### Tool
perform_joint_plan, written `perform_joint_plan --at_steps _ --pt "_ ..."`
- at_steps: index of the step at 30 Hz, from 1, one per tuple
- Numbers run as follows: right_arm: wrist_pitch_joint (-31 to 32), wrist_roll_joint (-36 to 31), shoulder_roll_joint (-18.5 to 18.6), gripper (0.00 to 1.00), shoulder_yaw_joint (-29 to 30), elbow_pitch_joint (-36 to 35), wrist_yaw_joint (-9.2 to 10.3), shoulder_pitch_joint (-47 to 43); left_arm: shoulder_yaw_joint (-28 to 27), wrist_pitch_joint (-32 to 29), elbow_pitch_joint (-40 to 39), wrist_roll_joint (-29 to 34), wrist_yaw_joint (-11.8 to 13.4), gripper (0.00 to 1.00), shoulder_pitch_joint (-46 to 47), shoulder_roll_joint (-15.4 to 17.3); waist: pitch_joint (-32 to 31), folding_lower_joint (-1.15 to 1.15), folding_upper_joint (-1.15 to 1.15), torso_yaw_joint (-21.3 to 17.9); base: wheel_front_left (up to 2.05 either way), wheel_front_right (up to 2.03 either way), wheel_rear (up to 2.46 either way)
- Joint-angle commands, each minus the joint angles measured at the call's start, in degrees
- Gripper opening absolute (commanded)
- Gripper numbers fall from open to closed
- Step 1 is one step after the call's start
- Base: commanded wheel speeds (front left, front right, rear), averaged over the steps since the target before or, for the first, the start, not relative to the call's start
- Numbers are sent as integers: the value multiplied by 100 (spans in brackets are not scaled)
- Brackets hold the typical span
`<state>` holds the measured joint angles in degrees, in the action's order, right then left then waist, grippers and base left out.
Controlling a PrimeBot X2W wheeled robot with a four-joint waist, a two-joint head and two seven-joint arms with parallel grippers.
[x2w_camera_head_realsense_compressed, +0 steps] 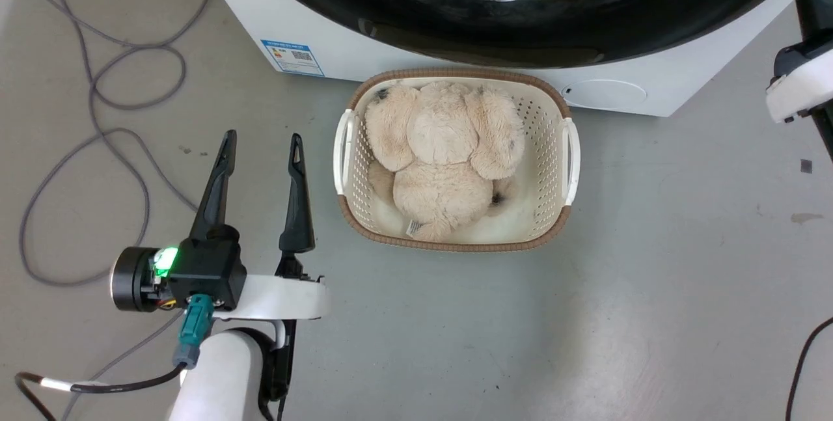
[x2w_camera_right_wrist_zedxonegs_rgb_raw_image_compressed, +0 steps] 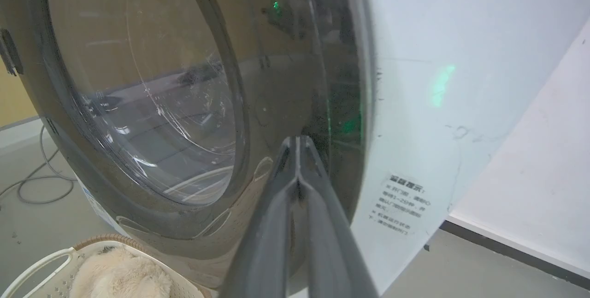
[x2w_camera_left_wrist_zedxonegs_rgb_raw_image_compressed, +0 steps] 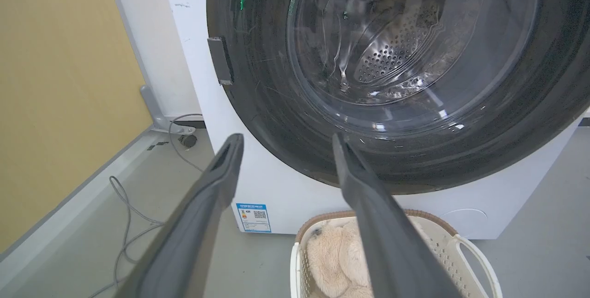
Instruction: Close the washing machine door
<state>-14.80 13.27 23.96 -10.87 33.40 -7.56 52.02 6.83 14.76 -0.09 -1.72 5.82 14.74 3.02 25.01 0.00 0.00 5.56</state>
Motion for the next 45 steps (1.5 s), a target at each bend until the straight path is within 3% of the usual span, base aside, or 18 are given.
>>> perform_joint_plan --at_steps 1,12,17,26,27,29,30,45 --pt "-20 -44 9 0 29 49 8 96 4 24 -22 -19 22 100 104 -7 8 0 0 7 0 0 0" --pt "-20 -250 -278 0 330 -122 8 -234 -121 24 34 -8 60 100 -37 -9 -271 0 0 -146 0 0 0" --pt "-20 -474 -473 0 899 -1097 8 -768 -189 24 104 32 35 100 -131 15 -597 0 0 -251 0 0 0" --pt "-20 -907 -1205 0 1608 -2829 8 -2069 -281 24 188 77 55 100 -507 59 -1320 0 0 -367 0 0 0" --pt "-20 -912 -1276 3 1606 -2913 8 -2214 -294 24 191 79 61 100 -560 65 -1393 0 0 -380 0 0 0" --pt "-20 -907 -1394 40 1569 -3003 8 -2504 -313 24 200 81 72 100 -661 72 -1522 0 0 -396 0 0 0" --pt "-20 -894 -1446 100 1547 -3036 8 -2631 -320 24 204 83 75 100 -707 77 -1576 0 0 -404 0 0 0" --pt "-20 -807 -2085 100 1315 -2738 8 -4154 -390 24 361 16 84 100 -1239 94 -2187 0 0 -487 0 0 0"
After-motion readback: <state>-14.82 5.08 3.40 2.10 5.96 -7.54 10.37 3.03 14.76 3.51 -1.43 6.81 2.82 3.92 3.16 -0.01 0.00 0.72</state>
